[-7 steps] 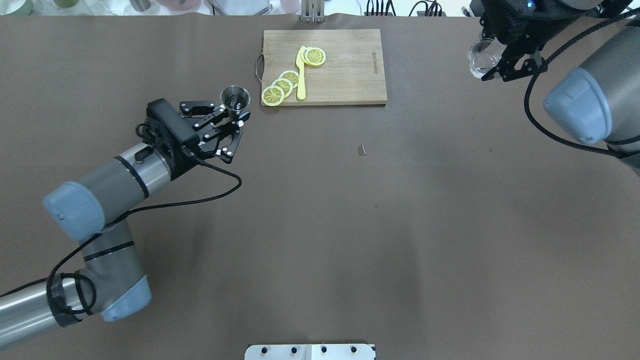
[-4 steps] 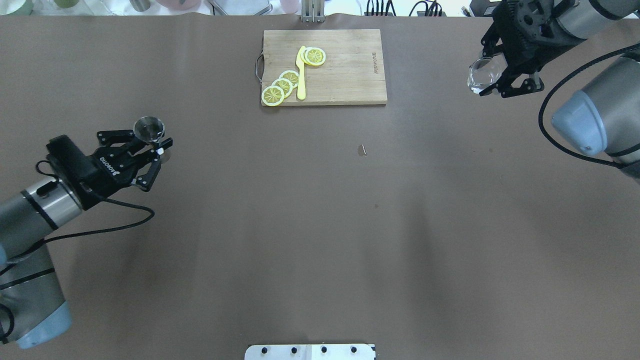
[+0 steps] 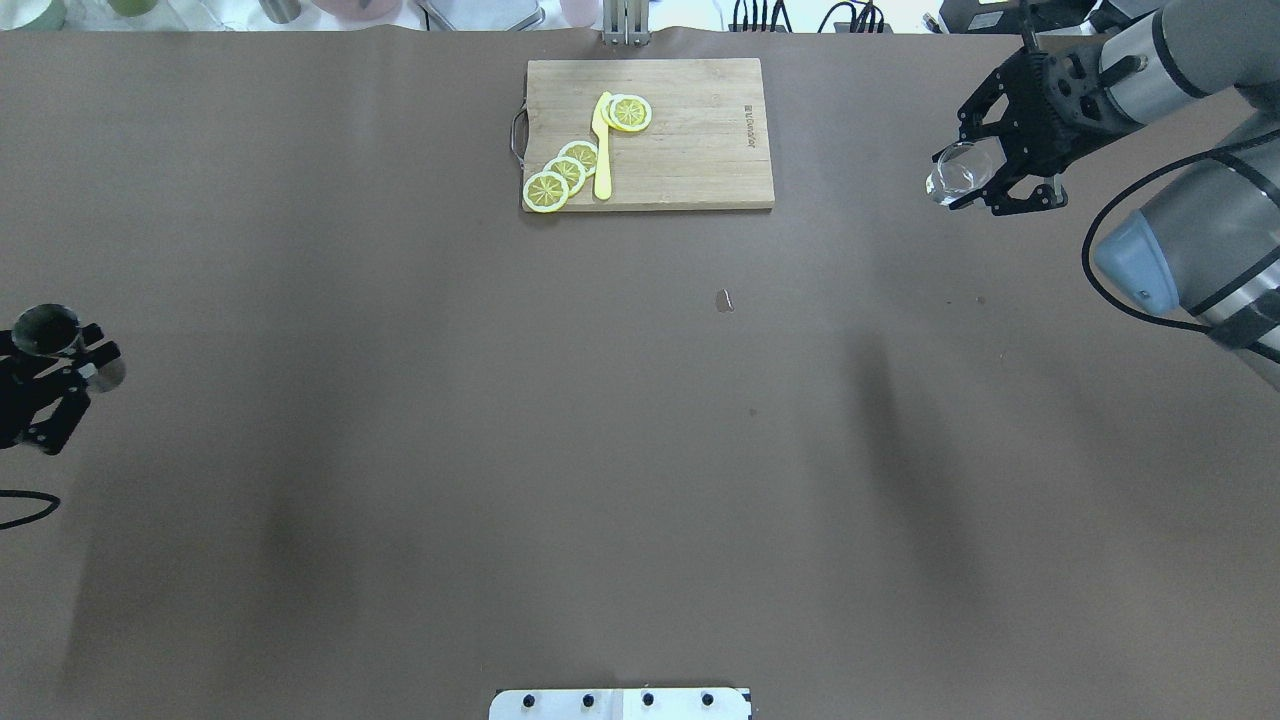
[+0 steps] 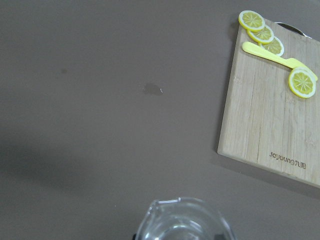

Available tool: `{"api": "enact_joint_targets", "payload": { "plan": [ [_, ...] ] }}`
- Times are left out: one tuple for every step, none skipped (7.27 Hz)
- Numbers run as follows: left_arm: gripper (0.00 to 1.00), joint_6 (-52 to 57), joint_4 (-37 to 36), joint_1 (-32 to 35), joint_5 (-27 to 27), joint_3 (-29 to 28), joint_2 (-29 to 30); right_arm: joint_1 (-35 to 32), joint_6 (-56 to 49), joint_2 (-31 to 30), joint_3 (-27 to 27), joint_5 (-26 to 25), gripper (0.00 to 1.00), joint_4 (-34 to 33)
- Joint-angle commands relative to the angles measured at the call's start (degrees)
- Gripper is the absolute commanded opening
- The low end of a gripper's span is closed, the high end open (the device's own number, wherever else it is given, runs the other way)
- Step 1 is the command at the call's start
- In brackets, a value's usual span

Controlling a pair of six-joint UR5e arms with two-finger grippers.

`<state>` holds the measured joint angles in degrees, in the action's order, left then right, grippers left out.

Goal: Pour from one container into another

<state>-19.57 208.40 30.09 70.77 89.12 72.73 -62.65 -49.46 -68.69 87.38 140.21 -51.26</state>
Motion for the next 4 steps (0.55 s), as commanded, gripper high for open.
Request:
{"api": "enact_joint_targets", "payload": {
  "plan": [
    [0.0, -8.7, 6.83, -2.12, -6.72, -7.01, -2.07, 0.07, 5.66, -1.54, -7.62, 1.72, 0.0, 15.51],
    [0.0, -11.26, 11.1, -8.23, -13.05, -9.64, -1.98, 0.16, 10.3, -1.63, -10.18, 2.17, 0.0, 20.45],
    [0.0, -16.16, 13.23, -14.91, -20.68, -10.79, -2.15, 0.68, 14.87, -1.63, -12.3, 2.95, 0.0, 23.9],
    [0.0, -19.51, 13.34, -19.93, -27.19, -11.33, -4.07, 1.9, 19.61, -1.54, -13.71, 5.14, 0.0, 25.32]
  ]
}}
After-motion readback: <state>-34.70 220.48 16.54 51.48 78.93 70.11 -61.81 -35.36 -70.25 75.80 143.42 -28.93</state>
